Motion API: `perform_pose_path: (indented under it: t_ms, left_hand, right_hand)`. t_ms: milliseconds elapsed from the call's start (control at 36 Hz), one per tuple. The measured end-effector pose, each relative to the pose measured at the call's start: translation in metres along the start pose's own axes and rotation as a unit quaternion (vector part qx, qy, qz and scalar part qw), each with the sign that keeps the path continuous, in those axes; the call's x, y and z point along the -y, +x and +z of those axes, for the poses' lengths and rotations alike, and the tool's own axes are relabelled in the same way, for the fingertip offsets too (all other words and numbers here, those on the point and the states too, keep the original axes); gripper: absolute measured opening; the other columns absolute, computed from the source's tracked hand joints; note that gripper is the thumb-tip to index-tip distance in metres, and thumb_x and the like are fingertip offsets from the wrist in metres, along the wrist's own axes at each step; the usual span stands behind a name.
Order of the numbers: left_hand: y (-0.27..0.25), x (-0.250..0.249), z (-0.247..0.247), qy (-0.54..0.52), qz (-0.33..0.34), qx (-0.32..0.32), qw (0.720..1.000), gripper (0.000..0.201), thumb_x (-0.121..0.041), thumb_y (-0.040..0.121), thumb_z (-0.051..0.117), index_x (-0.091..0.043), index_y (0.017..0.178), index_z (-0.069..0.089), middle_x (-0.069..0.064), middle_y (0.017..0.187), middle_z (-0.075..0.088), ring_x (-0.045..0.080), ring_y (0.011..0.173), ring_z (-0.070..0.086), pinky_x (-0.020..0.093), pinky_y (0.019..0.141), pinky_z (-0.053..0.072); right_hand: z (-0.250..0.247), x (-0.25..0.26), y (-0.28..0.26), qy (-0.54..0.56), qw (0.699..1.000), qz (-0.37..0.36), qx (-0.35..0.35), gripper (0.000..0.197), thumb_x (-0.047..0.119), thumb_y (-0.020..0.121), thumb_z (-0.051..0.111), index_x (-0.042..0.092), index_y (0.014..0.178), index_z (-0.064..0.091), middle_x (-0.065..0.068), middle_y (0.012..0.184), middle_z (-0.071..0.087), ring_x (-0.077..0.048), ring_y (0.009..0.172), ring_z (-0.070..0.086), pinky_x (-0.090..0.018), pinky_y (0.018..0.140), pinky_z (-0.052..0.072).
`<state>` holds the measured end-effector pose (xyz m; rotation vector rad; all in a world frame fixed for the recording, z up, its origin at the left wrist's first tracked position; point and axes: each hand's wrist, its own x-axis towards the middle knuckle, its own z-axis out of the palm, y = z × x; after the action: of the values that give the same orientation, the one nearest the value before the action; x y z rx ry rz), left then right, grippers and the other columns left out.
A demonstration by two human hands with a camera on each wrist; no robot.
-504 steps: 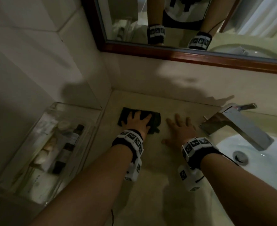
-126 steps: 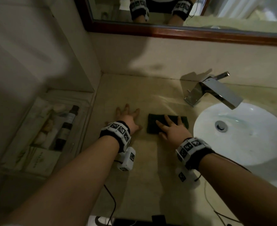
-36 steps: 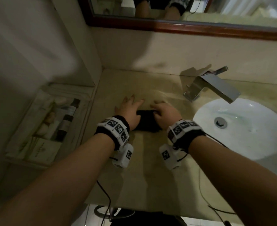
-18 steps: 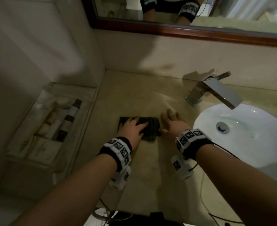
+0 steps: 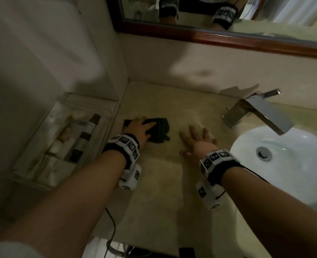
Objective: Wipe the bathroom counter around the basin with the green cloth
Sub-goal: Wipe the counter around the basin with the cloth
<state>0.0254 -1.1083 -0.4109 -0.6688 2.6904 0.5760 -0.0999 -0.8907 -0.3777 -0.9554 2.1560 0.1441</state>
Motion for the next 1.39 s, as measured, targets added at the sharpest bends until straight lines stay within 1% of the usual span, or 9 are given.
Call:
perform_pose_path:
  t_ms: [83, 194, 417, 556, 639, 722, 833, 944, 1389]
  left_hand:
    - [-0.003, -0.006, 0.001, 0.012, -0.006, -0.021, 1.000, 0.052, -0.025, 0.102, 0.045, -0.036, 0.150, 0.029, 0.010, 0.161, 0.013, 0.033, 0.146, 0.014, 0.060, 0.114, 0.019]
    - [-0.016, -0.015, 0.009, 0.011, -0.024, -0.018, 1.000, 0.050, -0.024, 0.104, 0.035, -0.040, 0.151, 0.025, 0.005, 0.162, 0.008, 0.030, 0.148, 0.005, 0.062, 0.115, 0.011]
    - [-0.060, -0.007, 0.031, -0.010, 0.015, 0.001, 1.000, 0.053, -0.019, 0.100, 0.045, -0.040, 0.148, 0.033, 0.006, 0.161, 0.016, 0.031, 0.147, 0.010, 0.058, 0.114, 0.020]
    - [-0.085, 0.000, 0.036, -0.003, 0.019, 0.025, 0.999, 0.054, -0.017, 0.101, 0.042, -0.042, 0.148, 0.032, 0.004, 0.162, 0.010, 0.030, 0.148, 0.004, 0.059, 0.115, 0.015]
    - [-0.089, -0.006, 0.029, 0.009, -0.003, 0.033, 0.999, 0.051, -0.025, 0.102, 0.040, -0.046, 0.147, 0.030, 0.002, 0.163, 0.006, 0.031, 0.148, 0.004, 0.061, 0.115, 0.015]
    - [-0.090, -0.015, 0.024, 0.005, -0.031, 0.029, 0.999, 0.048, -0.037, 0.101, 0.039, -0.049, 0.147, 0.026, 0.001, 0.162, 0.006, 0.033, 0.146, 0.005, 0.064, 0.112, 0.019]
    - [-0.092, -0.021, 0.027, 0.042, -0.044, 0.072, 0.996, 0.052, -0.046, 0.102, 0.034, -0.052, 0.148, 0.013, -0.003, 0.162, -0.003, 0.035, 0.147, -0.006, 0.070, 0.111, 0.011]
    - [-0.084, -0.016, 0.021, 0.054, -0.032, 0.080, 0.995, 0.052, -0.047, 0.102, 0.033, -0.053, 0.148, 0.010, -0.004, 0.163, -0.006, 0.035, 0.147, -0.007, 0.070, 0.111, 0.012]
    - [-0.031, 0.010, -0.017, 0.037, -0.056, 0.068, 0.995, 0.054, -0.046, 0.101, 0.038, -0.051, 0.149, 0.014, -0.002, 0.163, -0.004, 0.035, 0.147, -0.005, 0.067, 0.113, 0.009]
  right_hand:
    - [0.000, 0.000, -0.001, -0.002, 1.000, 0.000, -0.002, 0.075, 0.057, 0.093, 0.045, 0.052, 0.147, -0.006, 0.012, 0.157, -0.026, -0.036, 0.144, -0.022, -0.066, 0.113, 0.001]
    - [-0.002, 0.000, 0.001, -0.006, 1.000, 0.000, 0.004, 0.075, 0.058, 0.093, 0.045, 0.052, 0.147, -0.007, 0.011, 0.157, -0.026, -0.036, 0.144, -0.021, -0.066, 0.113, 0.001]
    - [0.002, -0.001, 0.000, 0.004, 1.000, 0.000, -0.010, 0.074, 0.059, 0.092, 0.044, 0.053, 0.146, -0.007, 0.012, 0.157, -0.025, -0.036, 0.144, -0.022, -0.064, 0.114, -0.001]
    - [-0.001, 0.003, -0.001, 0.007, 1.000, 0.011, -0.023, 0.073, 0.055, 0.093, 0.047, 0.051, 0.148, -0.001, 0.012, 0.159, -0.020, -0.037, 0.145, -0.017, -0.064, 0.115, 0.003]
    - [-0.004, 0.009, -0.003, 0.017, 0.999, 0.024, -0.019, 0.073, 0.055, 0.092, 0.049, 0.050, 0.148, 0.003, 0.012, 0.159, -0.018, -0.041, 0.145, -0.014, -0.063, 0.115, 0.007]
    - [0.002, 0.013, -0.003, 0.019, 0.999, 0.027, -0.013, 0.077, 0.061, 0.089, 0.049, 0.054, 0.146, -0.002, 0.015, 0.157, -0.023, -0.044, 0.142, -0.020, -0.064, 0.112, 0.004]
    - [0.005, 0.013, -0.003, 0.022, 0.999, 0.029, -0.012, 0.080, 0.061, 0.088, 0.051, 0.055, 0.146, -0.004, 0.015, 0.156, -0.025, -0.044, 0.141, -0.024, -0.063, 0.114, 0.003]
    - [0.004, 0.011, -0.003, 0.018, 0.999, 0.032, -0.010, 0.081, 0.064, 0.086, 0.052, 0.059, 0.144, -0.004, 0.018, 0.156, -0.025, -0.043, 0.141, -0.024, -0.068, 0.112, 0.005]
    - [0.004, 0.011, 0.000, 0.021, 0.999, 0.043, -0.015, 0.085, 0.066, 0.082, 0.056, 0.060, 0.143, -0.002, 0.017, 0.157, -0.023, -0.039, 0.143, -0.022, -0.065, 0.114, 0.003]
